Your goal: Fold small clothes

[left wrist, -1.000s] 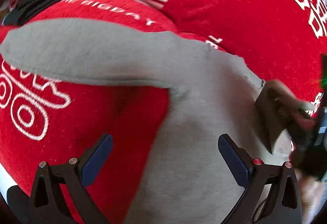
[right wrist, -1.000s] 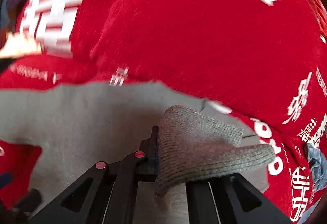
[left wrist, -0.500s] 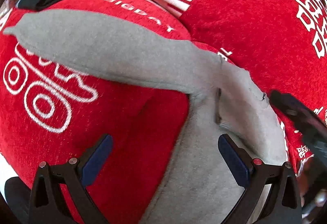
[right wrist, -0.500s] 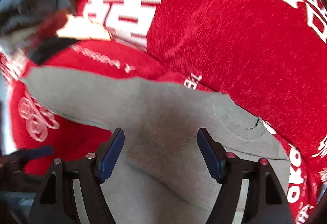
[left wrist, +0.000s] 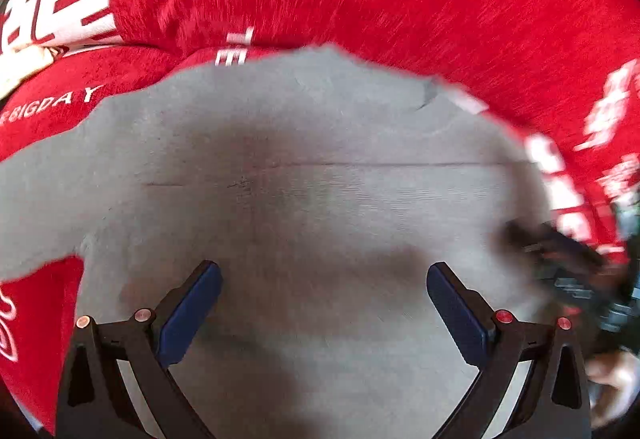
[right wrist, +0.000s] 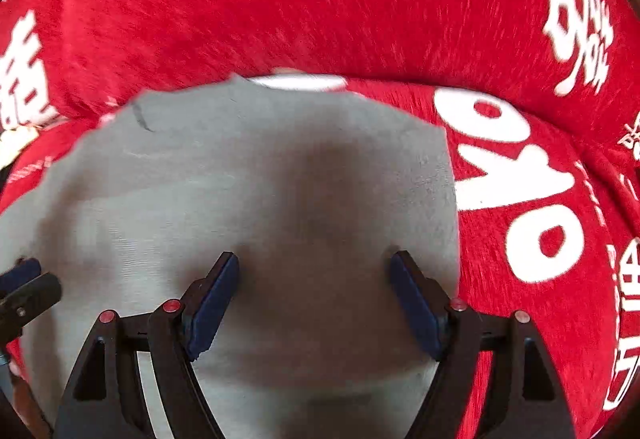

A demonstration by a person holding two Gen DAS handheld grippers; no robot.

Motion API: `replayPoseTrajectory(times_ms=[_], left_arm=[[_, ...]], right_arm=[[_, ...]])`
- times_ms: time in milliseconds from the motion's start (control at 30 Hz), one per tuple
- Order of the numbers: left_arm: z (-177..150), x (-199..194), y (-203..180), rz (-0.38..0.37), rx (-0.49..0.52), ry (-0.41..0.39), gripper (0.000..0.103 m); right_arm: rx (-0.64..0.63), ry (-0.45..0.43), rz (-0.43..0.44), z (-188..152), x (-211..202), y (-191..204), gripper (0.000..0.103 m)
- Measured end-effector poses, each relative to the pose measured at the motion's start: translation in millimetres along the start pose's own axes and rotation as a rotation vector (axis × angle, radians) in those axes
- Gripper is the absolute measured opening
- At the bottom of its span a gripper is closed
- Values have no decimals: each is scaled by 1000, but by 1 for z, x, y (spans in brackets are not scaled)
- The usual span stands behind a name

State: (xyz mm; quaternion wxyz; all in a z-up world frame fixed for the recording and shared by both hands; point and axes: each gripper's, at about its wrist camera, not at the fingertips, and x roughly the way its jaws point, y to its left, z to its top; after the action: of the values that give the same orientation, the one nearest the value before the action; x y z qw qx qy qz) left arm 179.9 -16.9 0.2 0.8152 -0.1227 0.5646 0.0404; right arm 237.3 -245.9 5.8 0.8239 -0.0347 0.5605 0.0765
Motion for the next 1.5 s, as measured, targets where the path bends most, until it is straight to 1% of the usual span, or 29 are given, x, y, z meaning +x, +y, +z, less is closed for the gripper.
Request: replayPoseTrajectory(times_ms=[33, 67, 100, 133, 167, 233, 267, 333, 400, 433, 467, 500, 533, 567, 600, 667, 733, 800, 900, 967, 1000, 1033, 1067, 1133, 1200, 1333, 1400, 1433, 1500], left_arm=[[6, 5, -4, 73, 39, -27, 103], [9, 9, -4, 125, 66, -33, 103], [14, 12, -1, 140, 71, -31, 103], [19, 13, 5, 124, 52, -26, 103], [23, 12, 13, 133, 18, -14, 103], [26, 7, 23, 161, -35, 1, 103], [23, 0, 28, 147, -60, -5, 103], [12, -10, 29, 111, -72, -19, 103], [-6, -13, 20, 93, -34, -16, 103], [-15, -12, 14, 99, -1, -13, 103], [-26, -13, 7, 137, 51, -28, 103], [-35, -16, 3, 164, 89, -64, 103], [-43, -19, 2, 170, 97, -78, 103], [-49, -23, 5, 156, 84, -72, 103], [-56, -27, 10, 129, 63, -61, 103], [-73, -32, 19, 101, 38, -26, 103], [-92, -40, 25, 117, 54, -61, 103], [-118, -52, 30, 101, 83, -88, 103], [-153, -69, 37, 80, 83, -120, 103], [-170, -74, 40, 75, 86, -139, 103], [-176, -77, 42, 66, 76, -139, 103], [-183, -77, 42, 68, 79, -119, 103], [-195, -82, 42, 74, 100, -131, 103], [-205, -86, 39, 73, 143, -116, 103], [-206, -90, 38, 64, 166, -104, 103], [-192, -100, 34, 53, 180, -141, 103], [-189, -99, 25, -12, 231, -131, 103], [-190, -95, 22, -11, 263, -118, 103], [-201, -83, 20, 61, 338, -87, 103]], right_arm=[[0, -5, -4, 7, 5, -2, 86], [-2, -1, -12, 14, 11, -4, 88], [-1, -1, -23, 22, 16, -6, 91], [13, 7, -28, 29, 20, -9, 93], [28, 19, -29, 34, 22, -10, 94], [37, 49, -56, 39, 16, -5, 93], [27, 34, -54, 39, 6, -1, 93], [-13, -11, 9, 24, -16, 16, 93], [-56, 8, 41, 4, -26, 35, 93], [-79, 23, 37, -10, -29, 44, 93], [-95, 31, 28, -20, -31, 49, 93], [-114, 36, 11, -32, -33, 53, 93], [-134, 6, -16, -44, -40, 57, 93], [-140, -31, -32, -52, -49, 58, 93], [-142, -40, -37, -60, -56, 59, 94], [-141, 28, -8, -79, -61, 59, 94], [-147, -10, -5, -109, -76, 60, 94], [-178, -38, -3, -135, -89, 60, 94], [-169, -76, 21, -180, -111, 47, 96], [-180, -100, 22, -197, -118, 46, 96], [-190, -75, 21, -207, -119, 46, 99], [-201, -75, 11, -217, -122, 48, 99], [-211, -71, 4, -225, -126, 49, 99], [-246, -30, -1, -232, -132, 54, 99], [-273, 4, -7, -229, -136, 58, 99], [-318, -56, 46, -210, -144, 78, 99], [-422, -50, 60, -209, -138, 100, 99], [-468, -46, 55, -213, -136, 109, 99], [-581, -31, 10, -227, -126, 120, 99]])
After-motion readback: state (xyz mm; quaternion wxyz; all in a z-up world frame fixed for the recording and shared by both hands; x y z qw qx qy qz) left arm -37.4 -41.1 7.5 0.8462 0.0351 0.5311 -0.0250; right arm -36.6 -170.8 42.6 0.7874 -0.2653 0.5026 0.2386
